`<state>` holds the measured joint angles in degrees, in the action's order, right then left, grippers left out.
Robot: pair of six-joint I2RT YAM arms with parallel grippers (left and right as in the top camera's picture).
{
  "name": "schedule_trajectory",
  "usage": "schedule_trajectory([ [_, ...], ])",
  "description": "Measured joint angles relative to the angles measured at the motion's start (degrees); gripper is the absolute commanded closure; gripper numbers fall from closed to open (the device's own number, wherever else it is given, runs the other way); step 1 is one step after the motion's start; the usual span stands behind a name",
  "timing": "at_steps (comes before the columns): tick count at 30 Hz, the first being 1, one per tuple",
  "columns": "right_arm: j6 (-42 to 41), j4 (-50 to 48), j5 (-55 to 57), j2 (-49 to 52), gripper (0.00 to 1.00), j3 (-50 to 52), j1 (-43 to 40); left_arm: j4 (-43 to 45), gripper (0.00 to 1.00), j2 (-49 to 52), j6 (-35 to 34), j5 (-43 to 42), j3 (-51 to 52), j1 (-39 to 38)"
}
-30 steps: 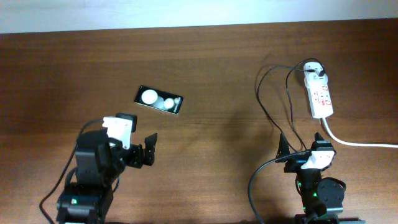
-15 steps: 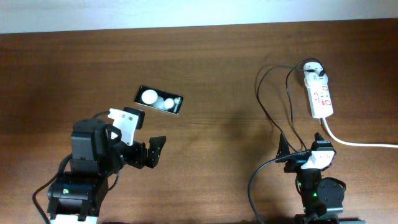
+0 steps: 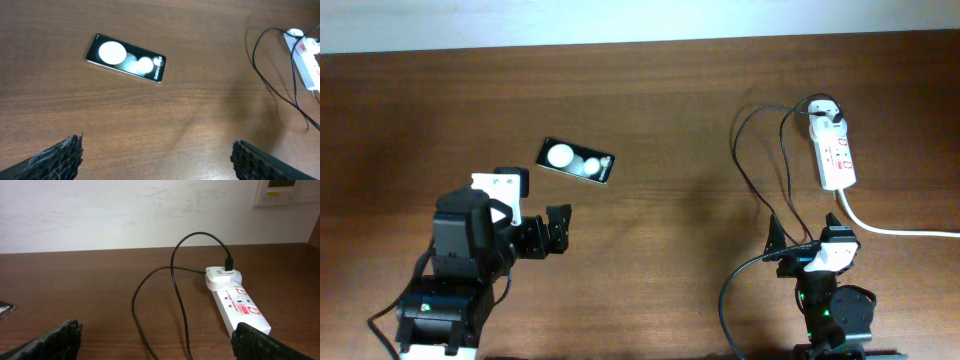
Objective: Plug charger to phone and switch on socket
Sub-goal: 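Reach the left gripper forward over the black phone, then lower the left gripper onto the phone's near end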
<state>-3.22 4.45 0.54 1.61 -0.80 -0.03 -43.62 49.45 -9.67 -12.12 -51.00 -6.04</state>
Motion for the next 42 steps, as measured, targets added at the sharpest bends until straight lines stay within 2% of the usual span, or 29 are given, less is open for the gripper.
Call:
schedule_trajectory([
  [4, 0.00, 0.00, 0.02, 0.00, 0.01, 0.00, 0.00, -1.70, 0.01, 2.38, -0.57, 0.66, -4.61, 0.00],
  [8, 0.02, -0.02, 0.02, 0.00, 0.01, 0.00, 0.00, -6.80, 0.05, 11.78, -1.86, 1.29, -12.63, 0.00],
  [13, 0.00, 0.00, 0.02, 0.00, 0.01, 0.00, 0.00, -11.04, 0.01, 22.91, -6.51, 4.42, -22.49, 0.00],
  [16, 0.04, 0.00, 0.02, 0.00, 0.01, 0.00, 0.00, -11.54, 0.01, 26.45, -7.98, 5.09, -24.09, 0.00],
  [24, 0.02, 0.00, 0.00, 0.00, 0.01, 0.00, 0.00, -14.49, 0.01, 26.64, -8.66, 4.35, -24.33, 0.00],
  [29, 0.00, 0.00, 0.02, 0.00, 0.01, 0.00, 0.00, -14.08, 0.00, 26.64, -14.80, 4.24, -24.39, -0.02],
  [34, 0.02, 0.00, 0.00, 0.00, 0.01, 0.00, 0.00, -14.08, 0.00, 26.73, -18.69, 8.68, -27.96, -2.95],
  [37, 0.02, 0.00, 0.02, 0.00, 0.01, 0.00, 0.00, -14.10, 0.03, 26.73, -20.52, 12.44, -30.18, -4.79],
  [42, 0.00, 0.00, 0.02, 0.00, 0.01, 0.00, 0.00, -14.05, 0.03, 28.74, -23.06, 15.34, -33.27, -5.09],
])
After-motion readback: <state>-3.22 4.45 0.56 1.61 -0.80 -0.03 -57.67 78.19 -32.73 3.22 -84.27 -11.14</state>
